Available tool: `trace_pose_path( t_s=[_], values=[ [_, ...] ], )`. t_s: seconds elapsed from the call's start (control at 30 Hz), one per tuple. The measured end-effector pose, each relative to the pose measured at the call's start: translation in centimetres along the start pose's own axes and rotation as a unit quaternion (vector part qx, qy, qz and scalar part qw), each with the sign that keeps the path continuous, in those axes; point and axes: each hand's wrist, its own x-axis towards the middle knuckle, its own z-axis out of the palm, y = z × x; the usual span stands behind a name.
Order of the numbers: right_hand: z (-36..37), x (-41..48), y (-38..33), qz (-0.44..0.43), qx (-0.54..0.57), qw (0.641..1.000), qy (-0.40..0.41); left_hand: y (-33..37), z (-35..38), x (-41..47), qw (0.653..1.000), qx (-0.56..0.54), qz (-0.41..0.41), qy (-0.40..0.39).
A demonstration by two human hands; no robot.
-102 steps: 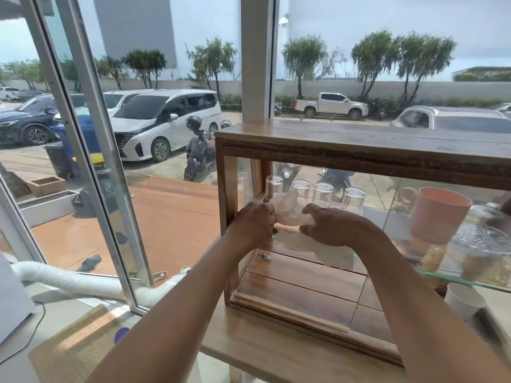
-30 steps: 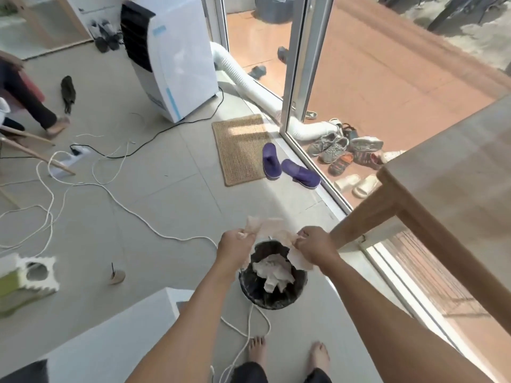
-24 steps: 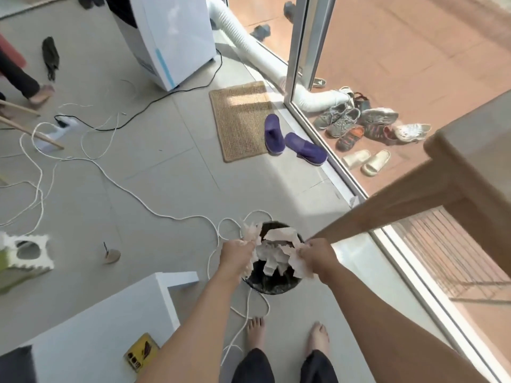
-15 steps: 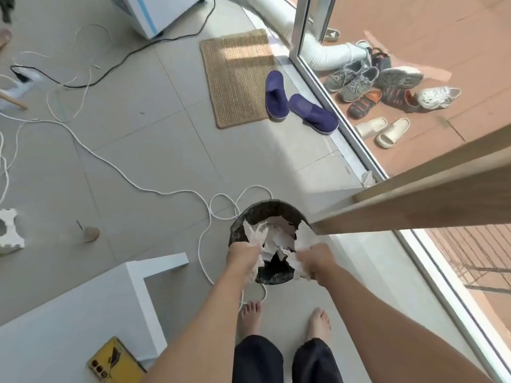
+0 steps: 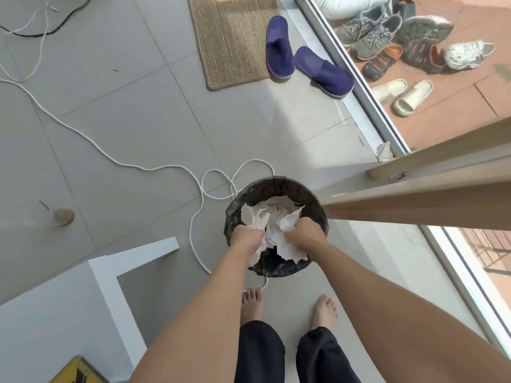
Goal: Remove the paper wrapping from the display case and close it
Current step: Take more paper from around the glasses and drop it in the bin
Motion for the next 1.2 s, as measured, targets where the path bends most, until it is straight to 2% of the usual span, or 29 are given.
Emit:
trace_pose_path(
  t_s=[0.07, 0.23, 0.43, 0.5, 0.6, 0.7, 0.83, 1.03, 1.2],
  values=[
    [0.0, 0.7, -0.3, -0.001, 0.032, 0.999, 0.016, 0.1, -0.2, 0.5, 1.000, 0.006, 0.008, -0.001],
    [-0.2, 1.6, -0.6, -0.022, 0.032, 0.999, 0.033, 1.0, -0.3, 0.3, 0.999, 0.002, 0.028, -0.033],
    [-1.4, -0.4, -1.4, -0.041, 0.004, 0.999, 0.031, 1.8, -0.8, -1.5, 0.995, -0.009, -0.001, -0.101],
    [-2.1, -1.6, -1.7, -0.045, 0.006, 0.998, 0.041, 2.1, -0.9, -2.5, 0.995, 0.023, 0.019, -0.100],
    [-3.1, -3.6, -2.1, -0.069, -0.016, 0.996, 0.054, 2.8, -1.4, -4.7, 0.987, 0.113, 0.108, -0.048],
    [-4.6, -6.6, -2.7, -0.095, -0.050, 0.991, 0.084, 3.8, -2.6, -8.0, 0.939, 0.271, 0.211, 0.020],
    [-7.4, -11.8, -4.2, -0.138, -0.109, 0.975, 0.132, 6.4, -4.2, -13.2, 0.878, 0.350, 0.314, 0.089],
    [-12.6, -21.6, -7.4, -0.206, -0.165, 0.941, 0.210, 12.1, -6.4, -23.6, 0.811, 0.375, 0.430, 0.127],
    [-16.8, -30.5, -9.2, -0.253, -0.140, 0.908, 0.303, 16.5, -8.3, -32.9, 0.770, 0.355, 0.509, 0.149]
  ],
)
